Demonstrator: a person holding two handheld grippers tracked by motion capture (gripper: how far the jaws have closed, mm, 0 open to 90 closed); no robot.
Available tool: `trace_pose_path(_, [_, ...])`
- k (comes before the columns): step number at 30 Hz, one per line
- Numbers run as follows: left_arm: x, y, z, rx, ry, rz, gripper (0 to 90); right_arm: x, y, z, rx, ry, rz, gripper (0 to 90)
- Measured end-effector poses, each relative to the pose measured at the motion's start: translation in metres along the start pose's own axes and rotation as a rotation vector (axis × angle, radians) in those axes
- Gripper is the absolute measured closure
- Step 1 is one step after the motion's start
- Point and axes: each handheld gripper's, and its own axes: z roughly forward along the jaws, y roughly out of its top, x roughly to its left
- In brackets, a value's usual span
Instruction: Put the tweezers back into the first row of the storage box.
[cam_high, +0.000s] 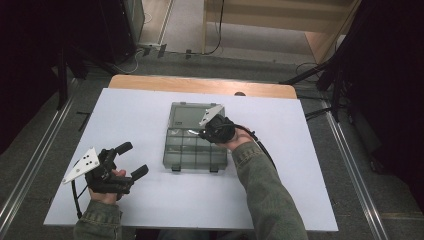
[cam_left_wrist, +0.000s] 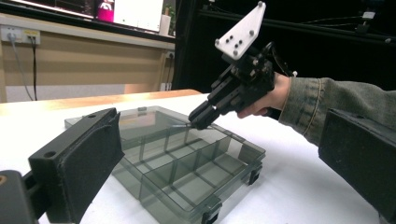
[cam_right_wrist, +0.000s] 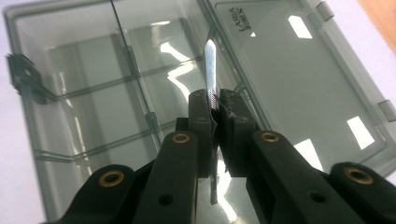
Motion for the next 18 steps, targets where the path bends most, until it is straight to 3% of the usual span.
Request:
trace_pose_path(6, [-0.001,0.000,0.000,-0.004,-0.005,0.001,0.0,0.002,0.001,0.009,0.018,0.010,0.000,85.3])
trace_pose_path(8, [-0.001,0.000,0.000,-0.004,-0.005,0.001,0.0,0.000,0.001,0.009,0.018,0.029,0.027,81.2])
trace_pose_path(10, [-0.001,0.000,0.000,-0.005,-0.005,0.003,0.0,0.000,0.001,0.008,0.011,0.027,0.047,69.2])
trace_pose_path(11, [-0.001,0.000,0.000,-0.004,-0.004,0.003,0.0,-0.001,0.001,0.006,0.012,0.018,0.080,55.0])
trace_pose_path(12, [-0.001,0.000,0.000,-0.005,-0.005,0.001,0.0,-0.001,0.001,0.006,0.012,0.018,0.080,55.0])
trace_pose_path(16, [-0.001,0.000,0.000,-0.004,-0.004,0.002,0.0,-0.003,-0.001,0.000,0.020,0.025,0.138,36.9])
trace_pose_path(18, [-0.001,0.000,0.000,-0.004,-0.003,0.002,0.0,-0.005,-0.002,-0.001,0.019,0.026,0.145,34.2])
